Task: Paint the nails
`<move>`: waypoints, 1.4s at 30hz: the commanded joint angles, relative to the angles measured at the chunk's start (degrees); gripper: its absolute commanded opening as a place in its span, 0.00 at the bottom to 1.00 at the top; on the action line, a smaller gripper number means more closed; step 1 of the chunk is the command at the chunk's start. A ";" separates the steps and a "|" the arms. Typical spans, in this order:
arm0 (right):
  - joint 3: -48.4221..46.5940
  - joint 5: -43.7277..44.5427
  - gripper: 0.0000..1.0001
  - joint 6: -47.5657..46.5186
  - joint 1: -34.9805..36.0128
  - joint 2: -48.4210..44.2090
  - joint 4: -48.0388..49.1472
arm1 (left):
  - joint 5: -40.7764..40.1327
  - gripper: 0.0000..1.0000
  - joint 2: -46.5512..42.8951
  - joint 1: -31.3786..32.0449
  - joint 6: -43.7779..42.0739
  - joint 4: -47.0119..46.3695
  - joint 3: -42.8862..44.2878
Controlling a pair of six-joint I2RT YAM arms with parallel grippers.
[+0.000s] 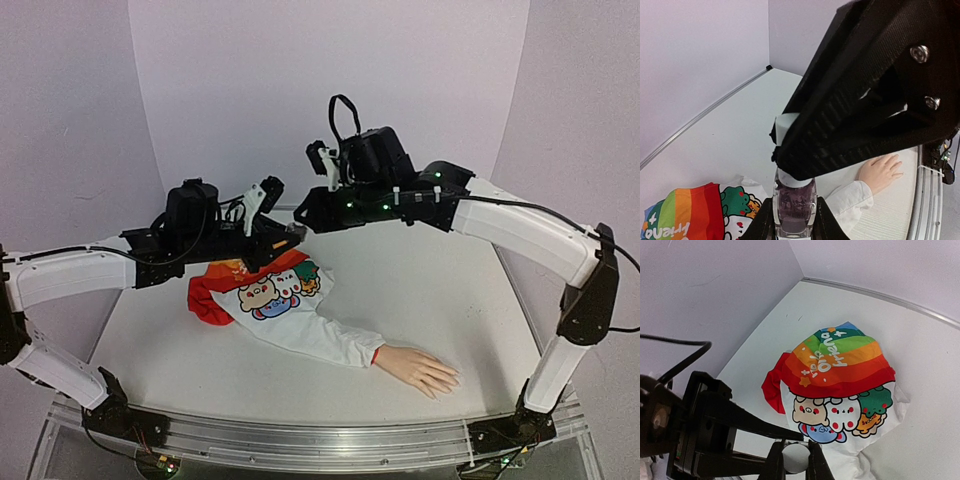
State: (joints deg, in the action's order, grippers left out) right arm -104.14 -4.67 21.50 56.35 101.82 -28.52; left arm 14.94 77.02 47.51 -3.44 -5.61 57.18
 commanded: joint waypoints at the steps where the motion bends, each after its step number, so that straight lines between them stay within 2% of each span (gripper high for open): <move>1: 2.85 -18.85 0.00 -13.17 0.13 -3.96 0.78 | 18.35 0.00 -5.00 0.10 -1.15 -3.13 -0.37; 3: 6.57 -36.56 0.00 -21.16 0.06 -6.37 0.42 | 33.93 0.00 -7.07 -0.52 0.53 -5.14 -1.68; 5: 10.00 -49.91 0.00 -29.24 0.04 -8.65 0.26 | 47.99 0.00 -6.54 -1.29 4.92 -6.60 -0.74; 7: 11.71 -55.27 0.00 -32.11 -0.01 -9.91 -0.09 | 55.47 0.00 -3.92 -1.64 8.86 -5.49 2.29; 8: 12.01 -55.94 0.00 -32.75 -0.10 -10.23 -0.97 | 56.49 0.00 -3.03 -1.67 9.26 -3.68 3.44; 11: 12.73 -50.92 0.02 -32.79 -0.53 -11.42 -1.91 | 50.05 0.00 -3.58 -1.69 4.37 1.29 3.57; 15: 13.56 -35.72 0.33 -27.64 -1.83 -13.61 -1.16 | 32.42 0.00 -6.64 -1.69 -0.74 1.20 0.75; 18: 13.77 -20.20 0.55 -20.09 -2.45 -13.99 0.77 | 18.30 0.00 -8.39 -1.66 -3.20 -0.50 -1.38; 20: 13.31 -13.90 0.64 -15.53 -2.60 -13.37 1.31 | 12.36 0.00 -8.79 -1.71 -4.62 -1.42 -2.27; 26: 9.74 -5.12 0.68 -1.06 -2.25 -9.83 4.27 | 0.53 0.00 -6.85 -1.18 -5.12 -2.73 -2.14; 32: 2.87 -0.47 0.66 3.73 0.25 -4.50 4.59 | -3.90 0.00 -4.72 -1.06 -2.57 -4.63 -1.87; 42: -2.58 1.23 0.38 4.92 0.60 0.15 2.81 | -2.37 0.00 -3.74 -0.66 -0.48 -6.76 -2.21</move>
State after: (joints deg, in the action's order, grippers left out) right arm -103.62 -5.62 25.57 56.73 100.85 -25.91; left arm 13.23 72.84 46.46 -5.36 -8.13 54.61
